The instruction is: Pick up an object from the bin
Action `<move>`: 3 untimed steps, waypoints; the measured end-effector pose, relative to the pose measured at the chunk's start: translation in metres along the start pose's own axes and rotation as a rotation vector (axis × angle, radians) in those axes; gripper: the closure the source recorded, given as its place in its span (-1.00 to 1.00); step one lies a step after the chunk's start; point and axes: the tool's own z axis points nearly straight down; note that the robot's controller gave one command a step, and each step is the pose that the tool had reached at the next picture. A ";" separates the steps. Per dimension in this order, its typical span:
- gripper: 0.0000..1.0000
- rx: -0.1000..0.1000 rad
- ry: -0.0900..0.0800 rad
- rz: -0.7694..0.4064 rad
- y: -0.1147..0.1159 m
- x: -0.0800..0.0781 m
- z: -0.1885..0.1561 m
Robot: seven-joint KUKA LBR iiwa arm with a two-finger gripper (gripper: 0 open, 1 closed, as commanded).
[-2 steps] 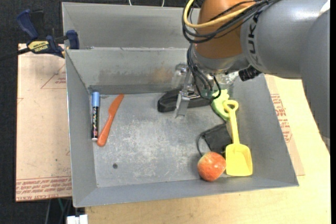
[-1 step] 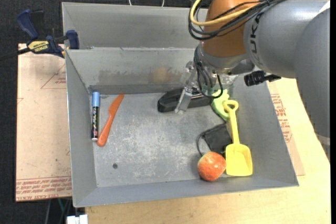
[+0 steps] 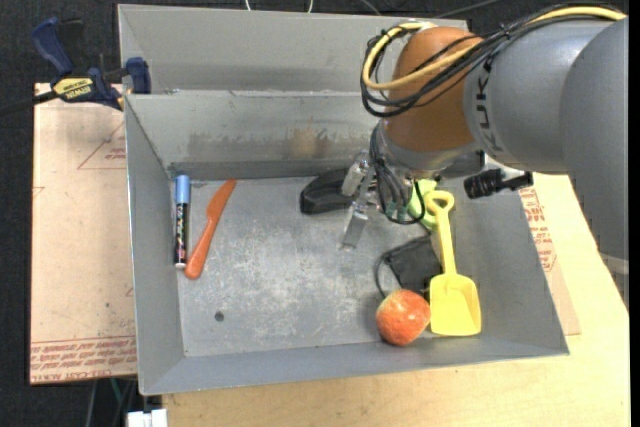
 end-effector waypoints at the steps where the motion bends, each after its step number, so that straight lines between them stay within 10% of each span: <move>1: -1.00 0.000 -0.003 -0.026 0.000 -0.009 0.014; 2: -1.00 -0.001 -0.004 0.183 0.001 -0.013 0.008; 3: -1.00 -0.004 -0.011 0.139 -0.012 -0.007 0.037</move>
Offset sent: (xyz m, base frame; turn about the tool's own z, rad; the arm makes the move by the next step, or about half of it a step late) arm 0.0168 -0.0055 0.0183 -0.4148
